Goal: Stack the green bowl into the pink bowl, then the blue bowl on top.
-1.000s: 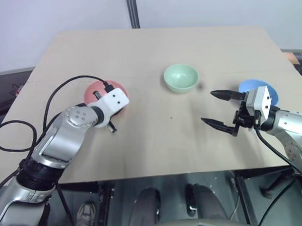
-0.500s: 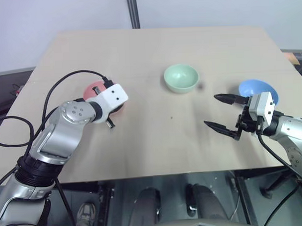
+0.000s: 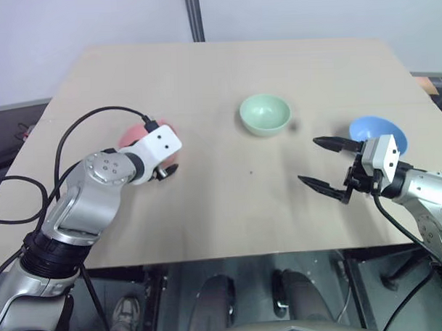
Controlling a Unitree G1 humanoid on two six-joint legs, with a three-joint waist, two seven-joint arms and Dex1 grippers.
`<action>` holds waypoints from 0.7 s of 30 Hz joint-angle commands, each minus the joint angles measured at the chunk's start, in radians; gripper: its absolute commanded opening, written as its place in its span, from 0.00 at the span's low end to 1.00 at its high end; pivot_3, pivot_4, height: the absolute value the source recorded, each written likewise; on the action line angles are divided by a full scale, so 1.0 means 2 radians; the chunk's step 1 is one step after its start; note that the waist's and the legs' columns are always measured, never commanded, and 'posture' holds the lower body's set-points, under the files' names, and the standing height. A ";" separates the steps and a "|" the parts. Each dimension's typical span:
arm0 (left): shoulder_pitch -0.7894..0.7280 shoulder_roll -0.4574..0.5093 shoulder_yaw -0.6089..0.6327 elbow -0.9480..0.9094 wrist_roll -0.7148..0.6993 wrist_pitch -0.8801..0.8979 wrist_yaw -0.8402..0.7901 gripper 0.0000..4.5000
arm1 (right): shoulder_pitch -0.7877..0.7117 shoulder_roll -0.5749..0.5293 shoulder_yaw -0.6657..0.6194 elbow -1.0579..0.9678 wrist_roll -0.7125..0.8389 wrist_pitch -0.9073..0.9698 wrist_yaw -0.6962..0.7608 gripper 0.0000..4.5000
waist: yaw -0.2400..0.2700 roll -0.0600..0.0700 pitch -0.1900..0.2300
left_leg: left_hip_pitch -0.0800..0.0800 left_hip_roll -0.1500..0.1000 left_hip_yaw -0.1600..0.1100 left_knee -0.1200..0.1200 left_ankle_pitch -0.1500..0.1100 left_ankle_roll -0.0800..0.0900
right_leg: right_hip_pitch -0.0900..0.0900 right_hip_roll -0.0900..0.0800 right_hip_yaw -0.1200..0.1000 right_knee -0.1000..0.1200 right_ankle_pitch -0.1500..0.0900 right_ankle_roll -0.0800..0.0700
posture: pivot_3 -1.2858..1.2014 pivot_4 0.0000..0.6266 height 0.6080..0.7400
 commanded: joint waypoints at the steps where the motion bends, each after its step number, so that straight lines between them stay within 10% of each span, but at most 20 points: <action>1: 0.003 -0.008 -0.004 -0.012 0.012 -0.003 0.009 0.56 | -0.008 0.001 -0.006 -0.006 0.001 -0.013 0.001 1.00 | 0.000 0.000 0.000 | 0.000 0.000 0.000 0.000 0.000 0.000 | 0.000 0.000 0.000 0.000 0.000 0.000 | 0.52 0.24 1.00; 7: -0.003 -0.019 -0.005 -0.010 0.010 -0.009 0.007 0.01 | -0.003 0.000 -0.011 -0.012 0.001 -0.012 -0.003 1.00 | 0.000 0.000 0.000 | 0.000 0.000 0.000 0.000 0.000 0.000 | 0.000 0.000 0.000 0.000 0.000 0.000 | 0.52 0.24 1.00; 21: -0.040 -0.087 -0.034 0.000 -0.098 -0.319 -0.173 0.01 | 0.074 -0.004 -0.063 -0.073 0.004 0.012 -0.063 1.00 | 0.001 0.000 0.000 | 0.000 0.000 0.000 0.001 0.000 0.000 | 0.000 0.000 0.000 0.000 0.000 0.000 | 0.52 0.24 1.00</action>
